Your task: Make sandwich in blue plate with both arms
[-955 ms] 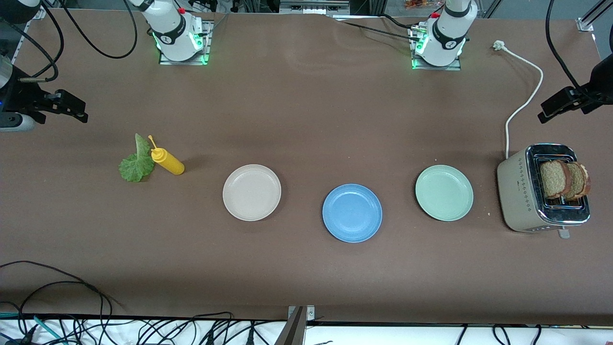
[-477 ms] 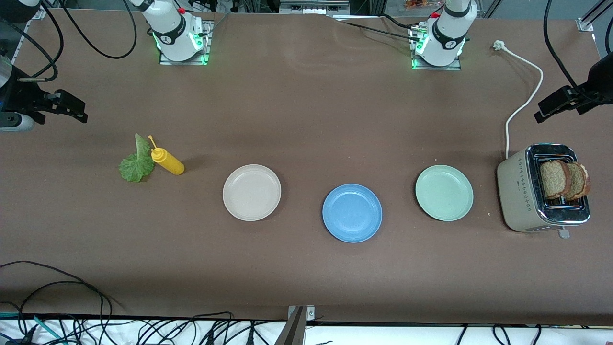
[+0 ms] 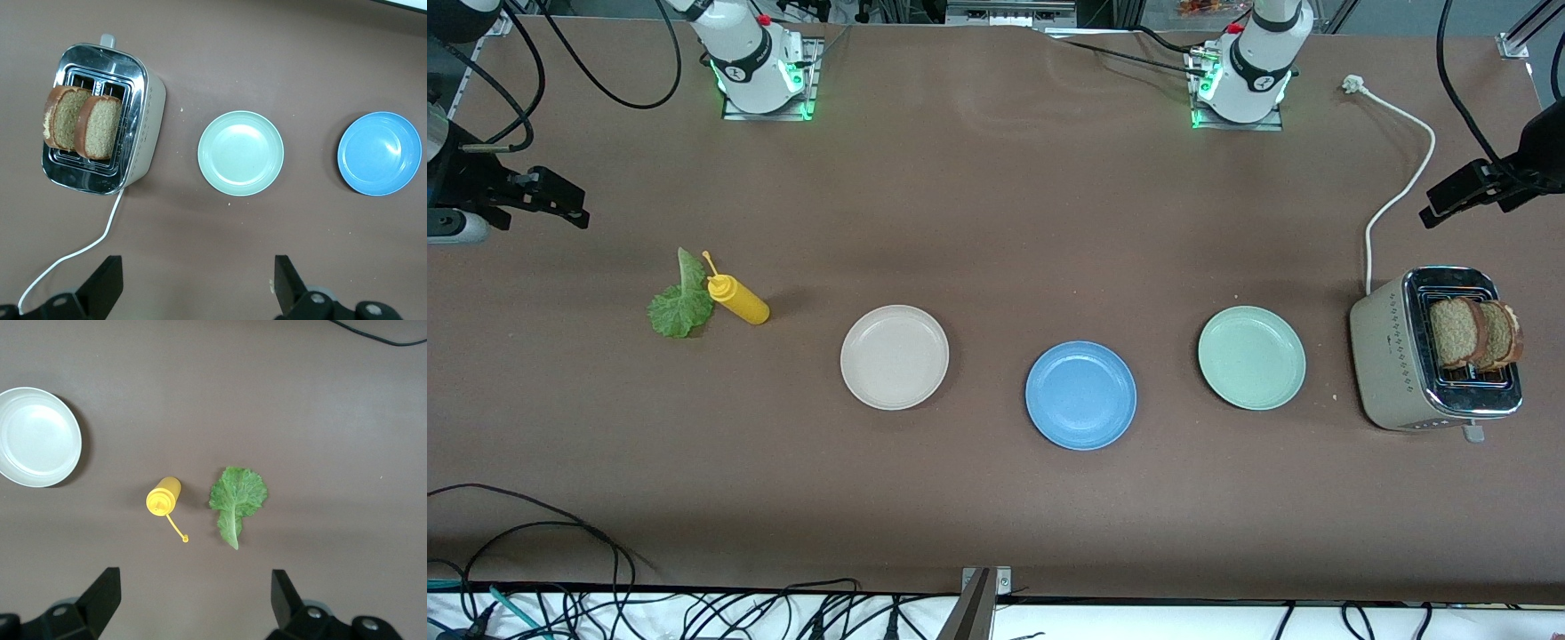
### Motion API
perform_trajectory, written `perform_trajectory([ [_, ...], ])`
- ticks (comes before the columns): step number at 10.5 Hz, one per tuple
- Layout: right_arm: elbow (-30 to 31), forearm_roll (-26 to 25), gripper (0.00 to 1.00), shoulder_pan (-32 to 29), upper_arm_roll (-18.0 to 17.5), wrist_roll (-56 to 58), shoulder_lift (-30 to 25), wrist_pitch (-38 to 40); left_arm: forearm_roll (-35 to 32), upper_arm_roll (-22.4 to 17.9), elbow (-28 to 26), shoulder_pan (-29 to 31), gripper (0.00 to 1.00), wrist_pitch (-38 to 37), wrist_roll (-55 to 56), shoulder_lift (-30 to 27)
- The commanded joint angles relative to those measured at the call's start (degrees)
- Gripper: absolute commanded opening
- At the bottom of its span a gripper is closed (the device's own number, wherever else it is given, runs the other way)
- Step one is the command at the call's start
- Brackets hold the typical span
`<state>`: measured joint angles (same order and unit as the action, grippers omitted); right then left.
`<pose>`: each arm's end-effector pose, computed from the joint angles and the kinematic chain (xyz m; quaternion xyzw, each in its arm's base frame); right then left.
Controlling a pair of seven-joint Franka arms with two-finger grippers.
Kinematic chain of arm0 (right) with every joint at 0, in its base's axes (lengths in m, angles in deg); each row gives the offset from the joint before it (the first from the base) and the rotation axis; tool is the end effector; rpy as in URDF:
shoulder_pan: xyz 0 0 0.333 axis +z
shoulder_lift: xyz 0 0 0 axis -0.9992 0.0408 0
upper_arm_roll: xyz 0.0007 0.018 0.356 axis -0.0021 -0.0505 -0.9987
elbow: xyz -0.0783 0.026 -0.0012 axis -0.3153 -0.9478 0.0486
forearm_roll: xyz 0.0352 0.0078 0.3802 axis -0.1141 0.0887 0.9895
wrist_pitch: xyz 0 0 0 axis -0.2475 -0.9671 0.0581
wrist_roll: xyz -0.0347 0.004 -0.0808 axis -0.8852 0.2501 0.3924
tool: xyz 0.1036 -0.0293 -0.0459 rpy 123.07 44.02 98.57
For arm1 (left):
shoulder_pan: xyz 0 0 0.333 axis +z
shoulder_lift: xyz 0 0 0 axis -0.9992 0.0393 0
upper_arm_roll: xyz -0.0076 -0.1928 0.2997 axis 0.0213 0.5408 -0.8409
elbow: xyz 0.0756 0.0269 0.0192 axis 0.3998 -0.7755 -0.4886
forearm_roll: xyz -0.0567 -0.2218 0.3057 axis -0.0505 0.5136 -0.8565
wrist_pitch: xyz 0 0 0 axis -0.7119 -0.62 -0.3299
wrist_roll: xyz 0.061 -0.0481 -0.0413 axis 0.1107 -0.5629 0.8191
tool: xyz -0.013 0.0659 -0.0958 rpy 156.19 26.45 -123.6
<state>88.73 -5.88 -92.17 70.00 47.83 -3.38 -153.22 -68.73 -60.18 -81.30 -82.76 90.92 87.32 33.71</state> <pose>0.5437 -0.0085 0.6190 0.9995 0.0251 -0.0119 0.0156 0.5423 0.0057 0.6735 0.9928 0.1199 -0.0069 0.0028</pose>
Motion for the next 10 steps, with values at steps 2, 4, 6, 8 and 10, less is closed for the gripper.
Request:
perform_trajectory([
  [2, -1.0, 0.5, 1.0, -0.2, 0.0, -0.2, 0.1, 0.6, 1.4, -0.2, -0.7, 0.5, 1.0, -0.3, -1.5, -1.2],
  [4, -1.0, 0.5, 1.0, -0.2, 0.0, 0.0, 0.1, 0.7, 1.4, -0.2, -0.7, 0.5, 1.0, -0.3, -1.5, -1.2],
  [6, -1.0, 0.5, 1.0, -0.2, 0.0, 0.1, 0.2, 0.8, 1.4, -0.2, -0.7, 0.5, 1.0, -0.3, -1.5, -1.2],
  [8, -1.0, 0.7, 1.0, -0.2, 0.0, 0.1, 0.1, 0.8, 1.4, -0.2, -0.7, 0.5, 1.0, -0.3, -1.5, -1.2],
  [10, -1.0, 0.7, 1.0, -0.2, 0.0, 0.1, 0.1, 0.7, 1.4, -0.2, -0.7, 0.6, 1.0, -0.3, -1.5, -1.2],
])
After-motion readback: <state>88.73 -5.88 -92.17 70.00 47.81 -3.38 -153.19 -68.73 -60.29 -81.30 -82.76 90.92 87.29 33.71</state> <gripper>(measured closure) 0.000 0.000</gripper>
